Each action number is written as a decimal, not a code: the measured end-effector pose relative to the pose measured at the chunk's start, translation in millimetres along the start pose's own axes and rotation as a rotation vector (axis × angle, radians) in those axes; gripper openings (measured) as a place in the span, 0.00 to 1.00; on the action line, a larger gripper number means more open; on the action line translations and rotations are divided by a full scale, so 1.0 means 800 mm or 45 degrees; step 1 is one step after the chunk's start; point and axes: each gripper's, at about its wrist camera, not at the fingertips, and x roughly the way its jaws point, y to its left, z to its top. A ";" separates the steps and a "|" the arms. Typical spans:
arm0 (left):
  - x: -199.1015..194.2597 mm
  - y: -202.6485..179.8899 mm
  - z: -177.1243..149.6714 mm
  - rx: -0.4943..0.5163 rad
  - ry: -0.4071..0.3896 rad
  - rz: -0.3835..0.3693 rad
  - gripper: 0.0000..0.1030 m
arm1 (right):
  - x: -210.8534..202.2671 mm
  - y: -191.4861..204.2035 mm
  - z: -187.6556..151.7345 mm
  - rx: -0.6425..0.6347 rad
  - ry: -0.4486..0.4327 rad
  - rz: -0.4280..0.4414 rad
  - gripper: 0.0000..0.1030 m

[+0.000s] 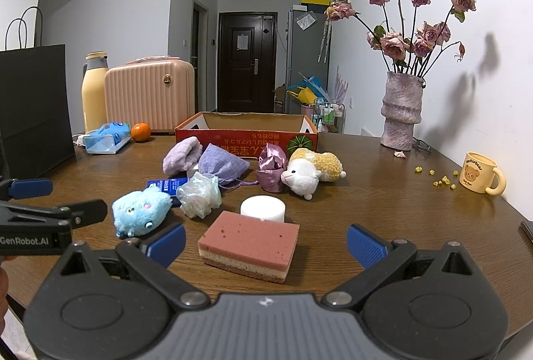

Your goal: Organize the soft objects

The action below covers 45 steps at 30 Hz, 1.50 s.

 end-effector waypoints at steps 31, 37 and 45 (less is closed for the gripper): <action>-0.001 0.005 -0.003 -0.002 0.005 0.000 1.00 | 0.003 0.001 -0.004 -0.002 0.003 -0.005 1.00; -0.001 0.011 -0.008 -0.004 0.009 0.002 1.00 | 0.005 0.001 -0.004 -0.005 0.006 -0.006 1.00; 0.005 0.013 -0.010 -0.004 0.017 0.009 1.00 | 0.014 -0.002 0.001 -0.016 0.023 -0.012 1.00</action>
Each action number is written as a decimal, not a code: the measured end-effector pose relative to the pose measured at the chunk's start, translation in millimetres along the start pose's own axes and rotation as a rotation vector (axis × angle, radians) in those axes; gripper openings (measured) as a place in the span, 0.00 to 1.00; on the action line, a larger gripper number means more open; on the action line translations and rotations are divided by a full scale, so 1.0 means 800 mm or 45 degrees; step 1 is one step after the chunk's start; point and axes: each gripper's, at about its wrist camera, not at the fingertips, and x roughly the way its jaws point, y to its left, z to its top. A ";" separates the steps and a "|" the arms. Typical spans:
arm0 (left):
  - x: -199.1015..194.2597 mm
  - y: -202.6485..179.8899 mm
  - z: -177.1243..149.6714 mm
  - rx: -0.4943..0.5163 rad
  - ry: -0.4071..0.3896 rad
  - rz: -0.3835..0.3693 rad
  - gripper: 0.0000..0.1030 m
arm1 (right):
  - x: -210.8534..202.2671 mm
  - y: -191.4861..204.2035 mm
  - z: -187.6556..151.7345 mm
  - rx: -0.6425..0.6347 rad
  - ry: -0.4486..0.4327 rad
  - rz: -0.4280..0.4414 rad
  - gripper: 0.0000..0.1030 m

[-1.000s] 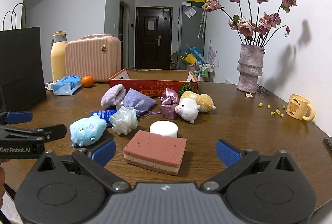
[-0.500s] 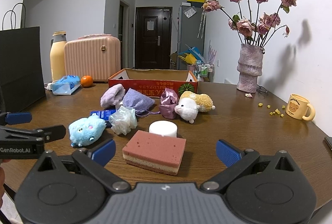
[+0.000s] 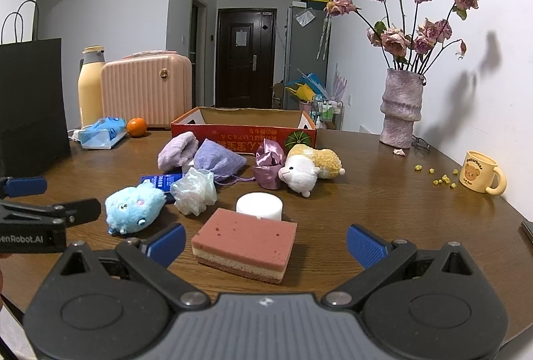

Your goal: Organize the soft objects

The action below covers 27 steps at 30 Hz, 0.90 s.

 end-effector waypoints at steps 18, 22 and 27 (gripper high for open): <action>0.034 0.009 0.004 -0.007 0.058 0.022 1.00 | 0.061 0.014 0.002 -0.033 0.119 0.042 1.00; 0.042 0.014 0.004 -0.011 0.073 0.023 1.00 | 0.079 0.021 0.003 -0.041 0.149 0.056 1.00; 0.053 0.022 0.003 -0.019 0.095 0.036 1.00 | 0.105 0.029 0.002 -0.046 0.201 0.066 1.00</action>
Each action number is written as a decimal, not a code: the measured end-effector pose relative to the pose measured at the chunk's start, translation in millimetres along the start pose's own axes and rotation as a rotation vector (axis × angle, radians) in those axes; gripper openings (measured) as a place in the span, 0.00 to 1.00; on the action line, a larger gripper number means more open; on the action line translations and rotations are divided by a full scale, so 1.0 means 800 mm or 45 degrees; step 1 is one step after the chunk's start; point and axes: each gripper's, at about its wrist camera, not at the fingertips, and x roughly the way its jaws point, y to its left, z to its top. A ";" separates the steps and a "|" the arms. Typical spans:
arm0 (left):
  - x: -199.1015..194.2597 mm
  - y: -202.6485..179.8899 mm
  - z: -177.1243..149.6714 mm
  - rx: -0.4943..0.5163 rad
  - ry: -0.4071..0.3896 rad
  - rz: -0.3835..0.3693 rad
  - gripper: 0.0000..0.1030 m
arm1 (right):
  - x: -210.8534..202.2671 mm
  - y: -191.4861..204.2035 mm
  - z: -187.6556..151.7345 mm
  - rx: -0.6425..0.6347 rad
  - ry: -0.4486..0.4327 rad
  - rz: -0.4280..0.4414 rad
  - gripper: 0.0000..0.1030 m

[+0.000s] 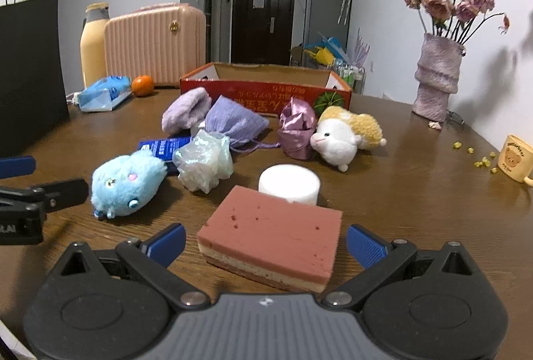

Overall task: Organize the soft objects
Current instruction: 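Move left tool to the blue plush while right tool approaches the pink sponge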

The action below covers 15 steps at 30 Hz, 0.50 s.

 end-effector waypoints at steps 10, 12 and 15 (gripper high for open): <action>0.024 0.015 -0.001 -0.013 0.054 0.006 1.00 | 0.037 0.010 0.005 -0.018 0.060 -0.039 1.00; 0.027 0.016 -0.001 -0.014 0.062 0.001 1.00 | 0.039 0.008 0.005 -0.014 0.061 -0.047 1.00; 0.033 0.017 -0.001 -0.012 0.075 -0.004 1.00 | 0.040 0.005 0.006 -0.005 0.057 -0.057 1.00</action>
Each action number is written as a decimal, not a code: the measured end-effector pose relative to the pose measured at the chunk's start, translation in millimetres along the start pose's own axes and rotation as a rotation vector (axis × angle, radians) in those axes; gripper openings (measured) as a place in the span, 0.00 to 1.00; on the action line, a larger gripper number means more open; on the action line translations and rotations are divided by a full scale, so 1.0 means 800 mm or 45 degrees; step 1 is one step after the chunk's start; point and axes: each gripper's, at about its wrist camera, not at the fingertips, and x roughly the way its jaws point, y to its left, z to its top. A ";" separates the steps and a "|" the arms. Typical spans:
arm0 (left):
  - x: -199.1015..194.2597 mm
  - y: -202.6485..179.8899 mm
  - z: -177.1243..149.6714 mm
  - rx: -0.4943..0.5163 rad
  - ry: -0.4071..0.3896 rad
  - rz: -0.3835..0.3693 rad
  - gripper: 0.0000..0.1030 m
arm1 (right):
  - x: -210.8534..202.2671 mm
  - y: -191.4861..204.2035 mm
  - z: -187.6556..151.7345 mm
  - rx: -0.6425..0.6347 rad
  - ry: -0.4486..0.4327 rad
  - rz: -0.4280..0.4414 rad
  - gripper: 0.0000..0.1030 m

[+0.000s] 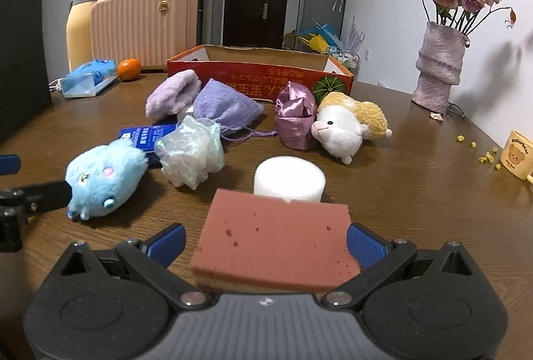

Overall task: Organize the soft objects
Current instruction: 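Move left tool to the blue plush while right tool approaches the pink sponge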

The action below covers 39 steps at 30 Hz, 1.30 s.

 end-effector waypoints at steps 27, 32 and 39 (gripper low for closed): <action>0.040 -0.020 0.018 0.077 0.105 -0.031 1.00 | 0.001 -0.030 -0.005 -0.050 -0.040 -0.065 0.74; 0.060 -0.032 0.025 0.130 0.152 -0.048 1.00 | -0.005 -0.041 -0.002 -0.014 -0.065 -0.026 0.76; 0.089 -0.034 0.027 0.135 0.227 0.000 1.00 | -0.004 -0.061 0.006 -0.014 -0.037 -0.044 0.98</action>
